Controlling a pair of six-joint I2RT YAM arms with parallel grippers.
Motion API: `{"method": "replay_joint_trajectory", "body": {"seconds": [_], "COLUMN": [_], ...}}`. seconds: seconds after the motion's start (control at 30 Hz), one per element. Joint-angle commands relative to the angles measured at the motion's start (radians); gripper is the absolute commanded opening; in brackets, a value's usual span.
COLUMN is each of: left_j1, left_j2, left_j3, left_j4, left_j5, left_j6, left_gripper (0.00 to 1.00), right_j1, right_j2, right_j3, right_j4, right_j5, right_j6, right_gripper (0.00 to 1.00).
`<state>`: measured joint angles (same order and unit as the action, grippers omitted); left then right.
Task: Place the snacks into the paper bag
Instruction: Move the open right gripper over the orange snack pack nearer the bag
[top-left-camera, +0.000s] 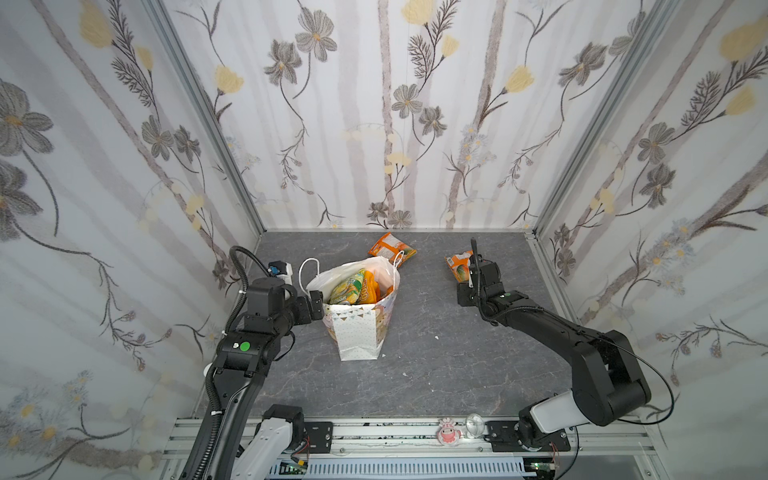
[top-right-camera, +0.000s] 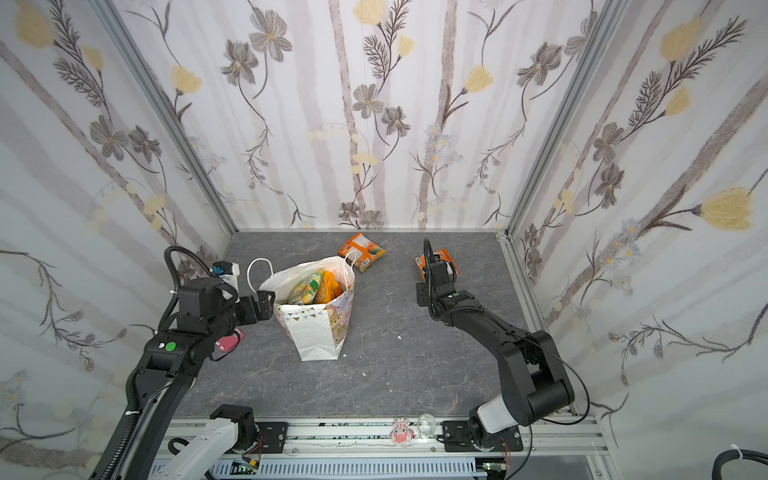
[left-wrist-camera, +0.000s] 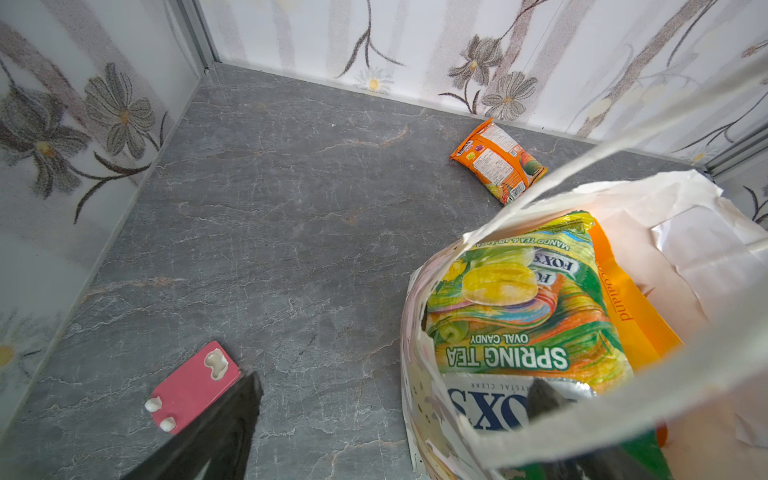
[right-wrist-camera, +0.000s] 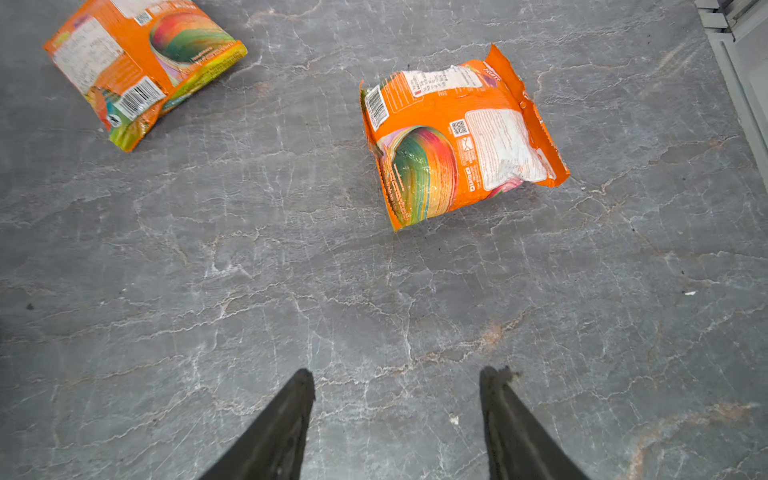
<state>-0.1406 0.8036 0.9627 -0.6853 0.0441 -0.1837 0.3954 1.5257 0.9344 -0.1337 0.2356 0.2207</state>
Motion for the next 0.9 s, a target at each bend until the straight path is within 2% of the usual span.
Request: {"method": "replay_joint_trajectory", "body": {"seconds": [0.0,0.3,0.87], "left_j1": [0.001,-0.001,-0.001], "left_j2": [-0.006,0.0,0.007], "left_j3": [0.003,0.003,0.002], "left_j4": [0.016,0.017,0.016], "left_j5": [-0.014,-0.001,-0.001], "left_j6": [0.006,0.008,0.008], "left_gripper": [1.0,1.0,1.0], "right_j1": [0.004,0.004,0.004], "right_j2": [0.056,0.252,0.337], "right_j3": [0.051,0.196,0.252], "right_j4": [-0.042,-0.115,-0.098], "right_j5": [0.027,0.078,0.126], "right_j6": [-0.064,-0.119,-0.145], "right_gripper": [0.66,0.7,0.73]}}
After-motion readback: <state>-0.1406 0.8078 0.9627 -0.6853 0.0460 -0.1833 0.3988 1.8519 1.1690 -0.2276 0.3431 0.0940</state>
